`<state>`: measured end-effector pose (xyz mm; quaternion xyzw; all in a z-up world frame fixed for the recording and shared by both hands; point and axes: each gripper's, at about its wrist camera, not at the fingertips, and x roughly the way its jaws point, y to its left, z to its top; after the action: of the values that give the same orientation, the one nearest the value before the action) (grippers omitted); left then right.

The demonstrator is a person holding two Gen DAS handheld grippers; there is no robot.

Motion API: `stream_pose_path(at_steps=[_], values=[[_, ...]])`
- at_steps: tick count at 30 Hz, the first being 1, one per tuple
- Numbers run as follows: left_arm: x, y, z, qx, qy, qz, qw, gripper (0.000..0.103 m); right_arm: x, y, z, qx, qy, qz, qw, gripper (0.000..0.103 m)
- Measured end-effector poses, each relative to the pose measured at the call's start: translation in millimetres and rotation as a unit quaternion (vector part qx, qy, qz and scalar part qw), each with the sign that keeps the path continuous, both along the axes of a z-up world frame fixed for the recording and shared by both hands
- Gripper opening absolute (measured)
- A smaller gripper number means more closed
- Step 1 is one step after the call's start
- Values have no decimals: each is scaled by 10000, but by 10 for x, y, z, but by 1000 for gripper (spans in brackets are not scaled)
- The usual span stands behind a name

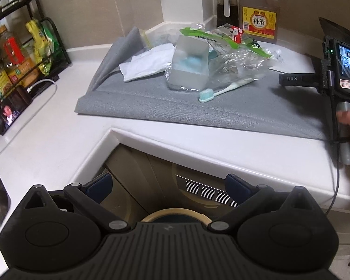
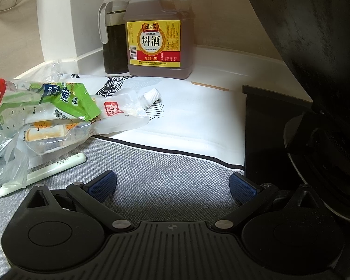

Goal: Collect trash
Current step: 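Move both tools toward the trash pile on the grey mat, then grasp the clear plastic box with the left tool while the right tool grasps the green snack wrapper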

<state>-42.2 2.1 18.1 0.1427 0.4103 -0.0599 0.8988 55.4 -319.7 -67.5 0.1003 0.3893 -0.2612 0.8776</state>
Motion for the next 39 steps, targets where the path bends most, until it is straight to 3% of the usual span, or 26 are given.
stream_pose_path(at_steps=[9, 13, 17, 19, 22, 26, 35, 39], values=[[193, -5, -1, 249, -171, 324, 9990, 103, 34, -4, -3, 16, -12, -29, 10000, 103], [289, -55, -30, 146, 15, 213, 9997, 103, 29, 0, -2, 46, -29, -26, 10000, 103], [364, -235, -47, 567, -114, -225, 9981, 103, 5, 18, 31, 131, -121, 113, 9998, 103], [435, -283, 6, 586, -284, -305, 9974, 103, -41, 11, 94, 450, -405, 254, 9978, 103], [572, -341, 76, 460, -302, -356, 9978, 103, -155, -2, 204, 952, -1201, 382, 9875, 103], [784, -425, 138, 605, -442, -483, 9960, 103, -265, 48, 338, 952, -1961, 569, 9743, 103], [1220, -495, 320, 144, -767, -273, 9966, 103, -303, 153, 428, 1045, -2385, 1134, 9588, 103], [1251, -487, 234, -153, -583, -263, 9978, 103, -298, 213, 436, 917, -2400, 1268, 9581, 103]])
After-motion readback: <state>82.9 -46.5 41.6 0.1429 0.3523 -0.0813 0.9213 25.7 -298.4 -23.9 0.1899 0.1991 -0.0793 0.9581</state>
